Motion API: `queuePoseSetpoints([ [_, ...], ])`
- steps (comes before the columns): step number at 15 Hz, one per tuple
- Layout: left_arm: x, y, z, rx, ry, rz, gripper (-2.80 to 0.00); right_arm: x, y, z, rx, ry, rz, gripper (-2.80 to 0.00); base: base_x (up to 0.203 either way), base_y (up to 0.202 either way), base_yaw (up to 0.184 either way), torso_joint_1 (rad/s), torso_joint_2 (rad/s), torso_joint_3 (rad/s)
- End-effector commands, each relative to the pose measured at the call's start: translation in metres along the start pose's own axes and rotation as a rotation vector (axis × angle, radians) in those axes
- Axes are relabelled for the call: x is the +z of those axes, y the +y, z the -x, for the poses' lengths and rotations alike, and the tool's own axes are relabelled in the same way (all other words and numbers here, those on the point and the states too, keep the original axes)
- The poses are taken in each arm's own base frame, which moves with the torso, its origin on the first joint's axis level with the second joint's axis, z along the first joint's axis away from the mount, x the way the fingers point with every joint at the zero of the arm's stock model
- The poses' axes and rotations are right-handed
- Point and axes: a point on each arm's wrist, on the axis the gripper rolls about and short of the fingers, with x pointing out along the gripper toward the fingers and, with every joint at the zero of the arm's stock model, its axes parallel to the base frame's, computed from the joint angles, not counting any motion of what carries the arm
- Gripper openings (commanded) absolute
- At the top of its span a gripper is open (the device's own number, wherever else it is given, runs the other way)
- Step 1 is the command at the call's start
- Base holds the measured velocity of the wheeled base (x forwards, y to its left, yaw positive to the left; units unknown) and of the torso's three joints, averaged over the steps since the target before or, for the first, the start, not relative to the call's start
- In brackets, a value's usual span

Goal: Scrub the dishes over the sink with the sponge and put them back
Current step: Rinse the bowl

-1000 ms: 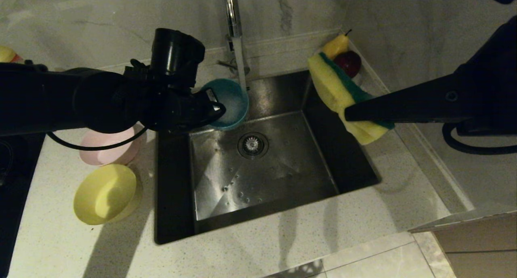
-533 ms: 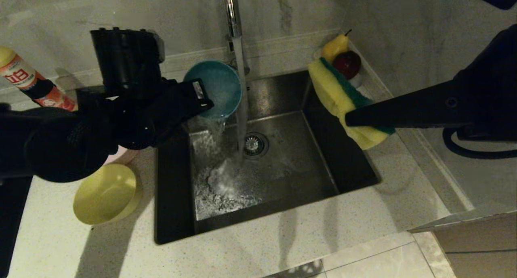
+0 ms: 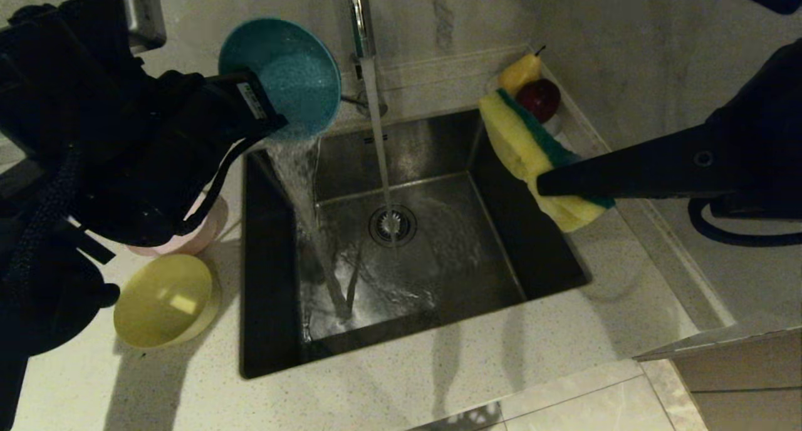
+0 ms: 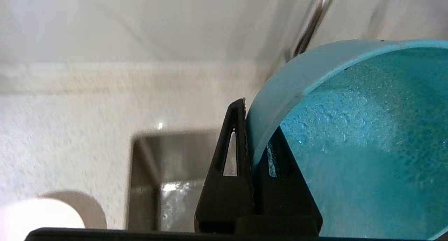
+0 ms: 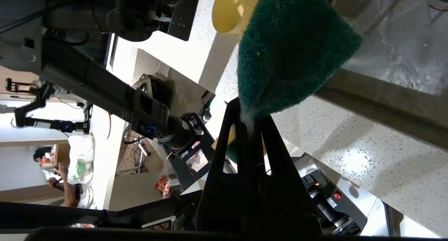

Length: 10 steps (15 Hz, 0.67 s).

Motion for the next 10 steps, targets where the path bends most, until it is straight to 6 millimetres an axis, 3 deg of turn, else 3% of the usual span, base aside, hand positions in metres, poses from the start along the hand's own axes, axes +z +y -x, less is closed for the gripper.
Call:
queuePoseSetpoints([
  [1,0.018,0.006,0.009,0.002,-0.079,0.034,-2.80,0.000,0.000,-0.001,0.002,0.005,-0.002,-2.80,0.000,0.000,0.000,0.000,0.00,0.000],
  [5,0.051,0.015,0.035,-0.068,-0.192,0.071,-2.80,-0.001,0.000,-0.006,0.002,0.016,-0.005,-2.80,0.000,0.000,0.000,0.000,0.00,0.000],
  [10,0.056,0.018,0.047,-0.121,-0.294,0.108,-2.80,-0.001,-0.001,-0.011,0.000,0.025,-0.002,-2.80,0.000,0.000,0.000,0.000,0.00,0.000],
])
